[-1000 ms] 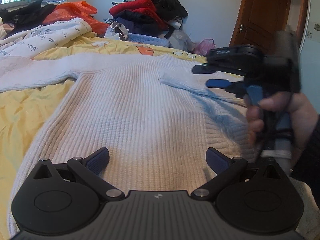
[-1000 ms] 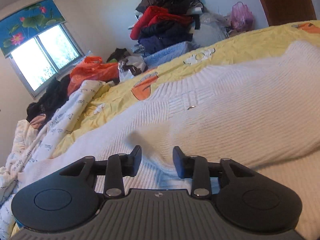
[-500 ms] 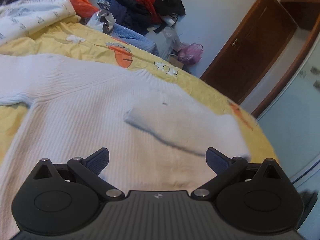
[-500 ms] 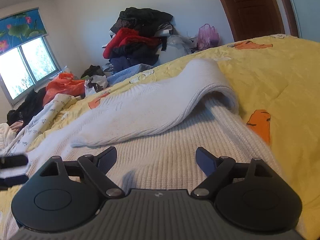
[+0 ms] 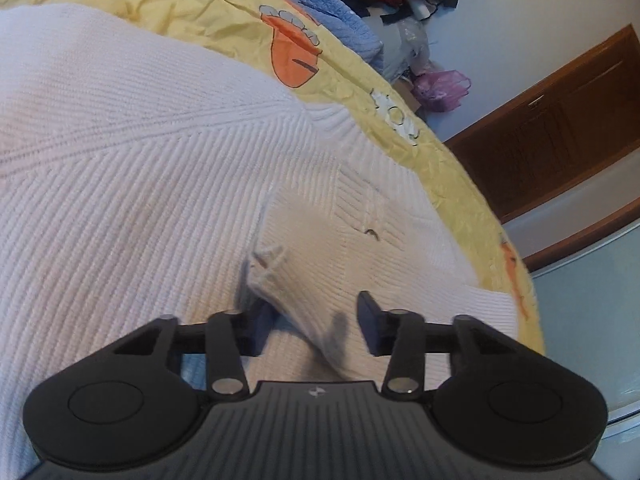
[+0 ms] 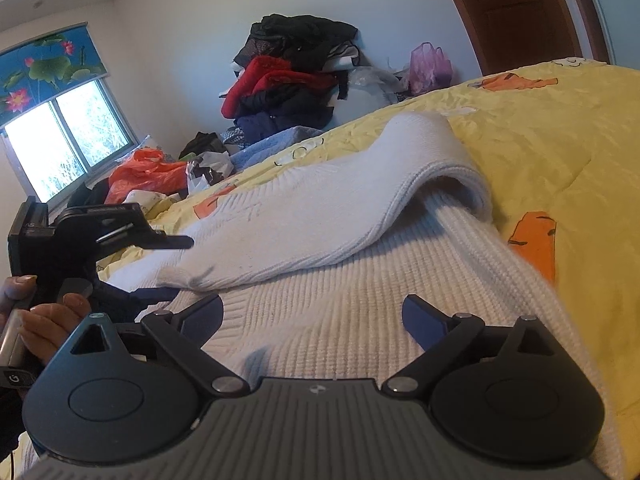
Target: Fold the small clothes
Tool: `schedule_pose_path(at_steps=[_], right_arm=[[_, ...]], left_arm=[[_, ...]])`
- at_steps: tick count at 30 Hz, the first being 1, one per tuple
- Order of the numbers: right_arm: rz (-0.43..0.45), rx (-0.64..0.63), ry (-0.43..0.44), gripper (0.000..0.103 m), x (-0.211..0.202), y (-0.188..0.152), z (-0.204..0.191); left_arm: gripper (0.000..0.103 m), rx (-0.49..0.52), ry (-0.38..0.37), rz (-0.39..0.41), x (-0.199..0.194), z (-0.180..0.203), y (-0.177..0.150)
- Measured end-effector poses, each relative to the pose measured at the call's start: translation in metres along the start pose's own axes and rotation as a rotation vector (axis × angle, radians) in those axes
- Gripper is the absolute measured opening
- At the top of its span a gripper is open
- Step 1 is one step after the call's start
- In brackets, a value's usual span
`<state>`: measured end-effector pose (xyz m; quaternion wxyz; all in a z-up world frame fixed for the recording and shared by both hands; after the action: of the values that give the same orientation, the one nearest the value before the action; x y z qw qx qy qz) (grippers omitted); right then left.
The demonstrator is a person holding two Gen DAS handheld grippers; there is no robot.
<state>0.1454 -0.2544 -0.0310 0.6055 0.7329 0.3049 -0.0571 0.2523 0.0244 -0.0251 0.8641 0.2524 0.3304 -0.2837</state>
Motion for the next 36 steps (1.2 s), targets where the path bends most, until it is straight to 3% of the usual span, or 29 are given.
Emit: schedule_pose_path(at_steps=[4, 6, 10, 14, 16, 20, 24, 29, 33, 36], right_arm=[[0.002, 0.009, 0.006, 0.099, 0.001, 0.0, 0.0], [0.001, 0.01, 0.007, 0.099, 0.001, 0.0, 0.0], [0.0, 0.009, 0.007, 0.099, 0.002, 0.0, 0.001], [-0.002, 0.007, 0.004, 0.099, 0.002, 0.0, 0.0], [-0.002, 0.007, 0.005, 0.099, 0.002, 0.0, 0.0], [-0.001, 0.007, 0.005, 0.099, 0.002, 0.0, 0.0], [-0.001, 0.007, 0.005, 0.098, 0.002, 0.0, 0.0], [-0.003, 0.006, 0.003, 0.098, 0.002, 0.0, -0.001], [-0.011, -0.011, -0.008, 0.098, 0.003, 0.0, -0.003], [0.004, -0.122, -0.024, 0.096, -0.002, 0.016, -0.014]], left_arm=[[0.011, 0.109, 0.054, 0.041, -0.002, 0.009, -0.001], [0.01, 0.205, 0.076, 0.101, -0.009, 0.022, -0.005], [0.01, 0.397, 0.024, 0.233, -0.043, 0.057, -0.019], [0.01, 0.488, -0.002, 0.34, -0.072, 0.07, -0.017], [0.01, 0.477, -0.006, 0.361, -0.077, 0.066, -0.007], [0.01, 0.403, 0.046, 0.306, -0.067, 0.037, 0.005], [0.01, 0.375, 0.122, 0.279, -0.047, 0.004, 0.001], [0.01, 0.345, 0.155, 0.259, -0.029, -0.02, -0.005], [0.012, 0.349, 0.108, 0.311, -0.029, -0.028, -0.012], [0.012, 0.327, 0.072, 0.318, -0.031, -0.033, -0.012]])
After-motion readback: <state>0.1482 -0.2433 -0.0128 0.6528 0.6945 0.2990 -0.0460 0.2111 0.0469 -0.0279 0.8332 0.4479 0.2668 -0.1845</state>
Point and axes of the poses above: each gripper's, at about its wrist camera, not at the fingertips, and x roughly the way its jaws point, z to its right, y to its top, the point moved 5 cm from there along x, roughly the way its jaws point, and after that the axes turned 14 degrees about -x, right-handed, at the moved point
